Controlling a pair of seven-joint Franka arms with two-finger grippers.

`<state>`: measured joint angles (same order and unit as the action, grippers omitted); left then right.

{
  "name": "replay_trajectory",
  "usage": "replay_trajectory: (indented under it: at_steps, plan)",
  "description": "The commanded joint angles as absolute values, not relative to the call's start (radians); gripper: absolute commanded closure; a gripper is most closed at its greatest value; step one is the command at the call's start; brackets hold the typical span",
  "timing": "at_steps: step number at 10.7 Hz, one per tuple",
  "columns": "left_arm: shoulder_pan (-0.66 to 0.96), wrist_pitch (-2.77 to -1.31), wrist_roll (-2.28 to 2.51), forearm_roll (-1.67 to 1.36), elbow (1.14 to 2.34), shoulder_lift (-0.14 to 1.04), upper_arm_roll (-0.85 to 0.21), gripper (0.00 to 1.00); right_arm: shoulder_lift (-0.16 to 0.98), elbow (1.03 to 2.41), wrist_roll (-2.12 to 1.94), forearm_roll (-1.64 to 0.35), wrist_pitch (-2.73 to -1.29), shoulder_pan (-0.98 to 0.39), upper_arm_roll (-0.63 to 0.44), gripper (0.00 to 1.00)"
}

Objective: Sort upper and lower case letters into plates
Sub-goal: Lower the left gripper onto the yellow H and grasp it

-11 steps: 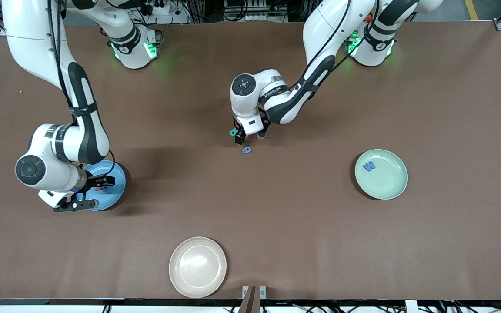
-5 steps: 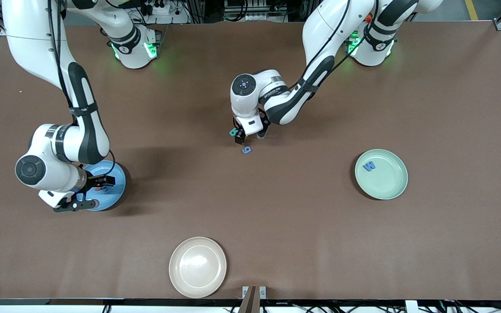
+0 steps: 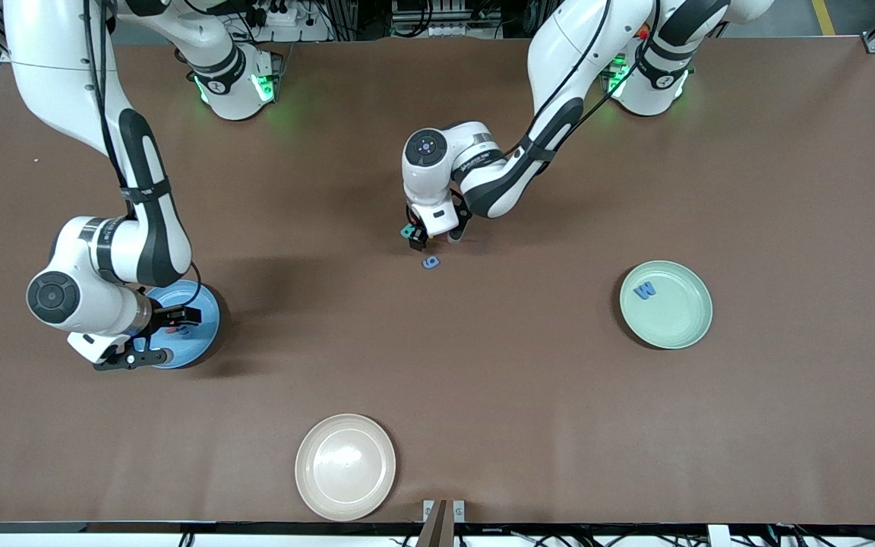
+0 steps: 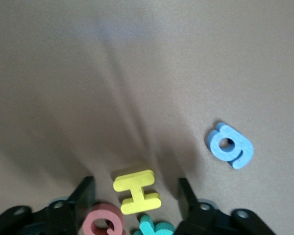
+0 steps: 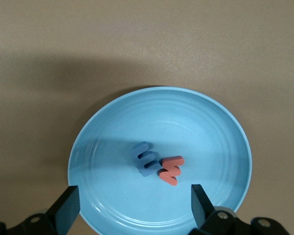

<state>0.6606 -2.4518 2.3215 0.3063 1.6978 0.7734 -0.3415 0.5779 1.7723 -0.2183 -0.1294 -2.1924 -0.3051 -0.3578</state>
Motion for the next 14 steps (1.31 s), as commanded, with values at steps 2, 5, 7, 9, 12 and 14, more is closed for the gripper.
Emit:
replay_trajectory:
  at_steps: [2, 5, 7, 9, 12, 14]
  plan:
    - [0.675, -2.462, 2.355, 0.360, 1.692, 0.781, -0.330, 0.84, 0.575, 1.776, -0.225, -0.123, -2.197, -0.302, -0.354, 0.00]
    - [0.666, -2.453, 2.335, 0.367, 1.690, 0.770, -0.330, 1.00, 0.575, 1.776, -0.226, -0.123, -2.195, -0.304, -0.354, 0.00]
    - [0.664, -2.428, 2.321, 0.400, 1.681, 0.758, -0.330, 1.00, 0.575, 1.776, -0.225, -0.123, -2.194, -0.307, -0.353, 0.00]
    - [0.657, -2.392, 2.268, 0.417, 1.678, 0.729, -0.331, 1.00, 0.574, 1.773, -0.225, -0.124, -2.191, -0.310, -0.350, 0.00]
    - [0.629, -2.346, 2.152, 0.416, 1.678, 0.660, -0.331, 1.00, 0.560, 1.769, -0.204, -0.129, -2.183, -0.354, -0.345, 0.00]
    - [0.618, -2.313, 2.059, 0.411, 1.678, 0.629, -0.331, 1.00, 0.558, 1.741, -0.111, -0.158, -2.183, -0.425, -0.347, 0.00]
